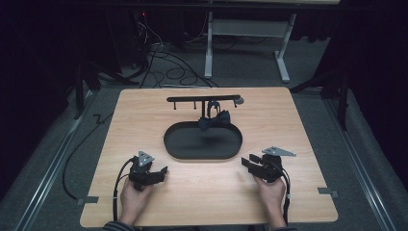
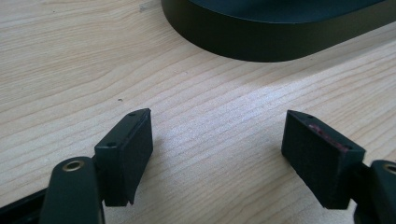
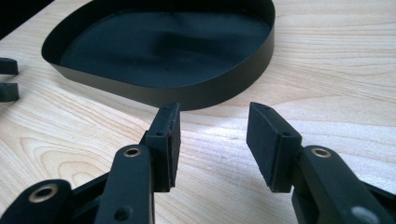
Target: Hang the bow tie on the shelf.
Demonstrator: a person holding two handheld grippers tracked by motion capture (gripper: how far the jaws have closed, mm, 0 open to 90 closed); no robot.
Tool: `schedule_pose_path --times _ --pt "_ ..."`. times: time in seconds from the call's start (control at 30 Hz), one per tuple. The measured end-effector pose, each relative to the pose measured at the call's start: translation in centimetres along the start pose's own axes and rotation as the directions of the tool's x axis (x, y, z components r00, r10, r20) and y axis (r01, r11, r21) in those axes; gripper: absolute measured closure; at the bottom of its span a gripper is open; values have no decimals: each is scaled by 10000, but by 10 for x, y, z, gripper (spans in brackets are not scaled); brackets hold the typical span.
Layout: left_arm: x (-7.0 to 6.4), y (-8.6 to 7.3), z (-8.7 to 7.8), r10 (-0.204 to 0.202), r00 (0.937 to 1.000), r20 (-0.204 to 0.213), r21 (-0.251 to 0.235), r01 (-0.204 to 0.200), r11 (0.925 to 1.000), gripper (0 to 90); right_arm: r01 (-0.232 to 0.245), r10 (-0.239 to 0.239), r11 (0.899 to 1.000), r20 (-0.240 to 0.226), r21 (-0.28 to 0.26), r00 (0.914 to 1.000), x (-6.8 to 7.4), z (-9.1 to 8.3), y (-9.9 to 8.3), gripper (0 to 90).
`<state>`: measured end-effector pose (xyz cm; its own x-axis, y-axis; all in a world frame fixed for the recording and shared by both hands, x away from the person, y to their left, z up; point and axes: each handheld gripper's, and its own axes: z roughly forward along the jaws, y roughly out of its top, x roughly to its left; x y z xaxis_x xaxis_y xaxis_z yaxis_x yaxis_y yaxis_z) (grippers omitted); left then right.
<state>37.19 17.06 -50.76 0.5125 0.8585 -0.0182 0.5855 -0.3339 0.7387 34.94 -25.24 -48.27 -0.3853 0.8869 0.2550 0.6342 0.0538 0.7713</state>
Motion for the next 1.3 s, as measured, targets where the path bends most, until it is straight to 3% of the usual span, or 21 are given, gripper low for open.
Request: schedule_pose_path --times 0.93,1.17,1.3 --pt "0 0 0 2 10000 2 16 -2 10000 254 580 -634 9966 959 584 9934 -1 15 -12 548" --pt "0 0 0 15 10000 -4 -1 -15 10000 254 936 -1036 9923 1305 806 9860 4 18 -13 517" --pt "0 0 0 16 10000 1 0 -16 10000 254 1579 -1748 9819 1794 1044 9681 14 21 -14 495"
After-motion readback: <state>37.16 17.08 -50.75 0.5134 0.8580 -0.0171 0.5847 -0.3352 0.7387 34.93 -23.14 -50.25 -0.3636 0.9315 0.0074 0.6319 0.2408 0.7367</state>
